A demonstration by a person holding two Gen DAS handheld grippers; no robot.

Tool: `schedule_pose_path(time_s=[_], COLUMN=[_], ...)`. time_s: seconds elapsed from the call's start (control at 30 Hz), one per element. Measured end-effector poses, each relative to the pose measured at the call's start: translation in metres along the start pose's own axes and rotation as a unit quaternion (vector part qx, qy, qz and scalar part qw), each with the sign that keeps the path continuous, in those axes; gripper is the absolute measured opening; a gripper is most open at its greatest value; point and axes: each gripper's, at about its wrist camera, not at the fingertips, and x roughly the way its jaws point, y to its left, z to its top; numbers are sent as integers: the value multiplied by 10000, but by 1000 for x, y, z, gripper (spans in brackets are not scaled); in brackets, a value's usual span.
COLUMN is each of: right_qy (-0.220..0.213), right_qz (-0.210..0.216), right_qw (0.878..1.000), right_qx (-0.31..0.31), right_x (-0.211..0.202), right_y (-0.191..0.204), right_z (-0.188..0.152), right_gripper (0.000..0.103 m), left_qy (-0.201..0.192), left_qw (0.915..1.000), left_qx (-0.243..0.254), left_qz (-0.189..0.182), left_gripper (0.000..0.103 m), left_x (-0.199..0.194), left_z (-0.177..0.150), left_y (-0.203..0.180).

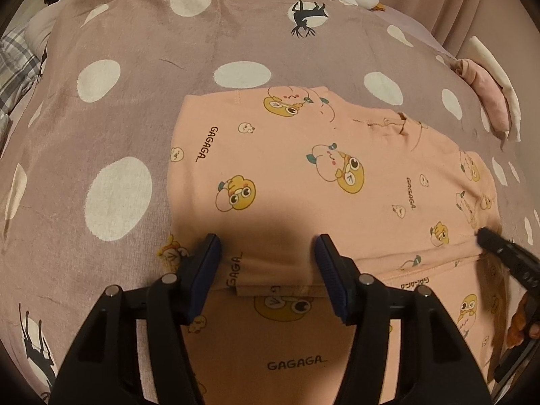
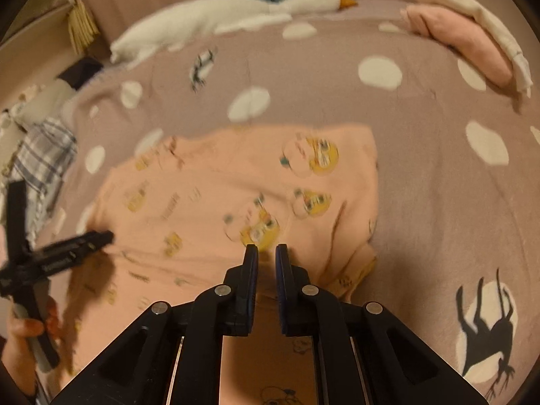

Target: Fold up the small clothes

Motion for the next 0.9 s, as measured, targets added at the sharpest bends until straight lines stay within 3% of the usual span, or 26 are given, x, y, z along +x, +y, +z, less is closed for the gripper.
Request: schedule_pose_path(time_s=[0.17,0.27,0.37,0.43,0.7,0.9], right_qy=[-161,-283,-258,-176,-78,23], right_qz=[79,227,293,314,420,466], right_qw=[9998,9993,9992,9993,9977,9965], right_qx=[15,-97,-55,78,524,690], right_x=[-18,-39,-55,-65,-98,-112], right_y=[2,6,3,-3,-14,-17], right_z=[-9,-25,-43,-58,-96,-113], right_gripper=[7,9,19,33,44,46], left_qy=[4,-40,-124,-114,53,63], left_qw=[10000,9997,9992,9986,9920,9848], left_qx=[-29,-197,-350,-467,-1194,-1631], left_qz=[-2,-107,-175,-214,-407,-601], left_gripper=[60,67,73,75,79,80], left_x=[-11,-29,-49,-62,-106,-130], left_z=[-8,-23,-46,-64,-131,-166], left_y=[1,6,13,20,59,79])
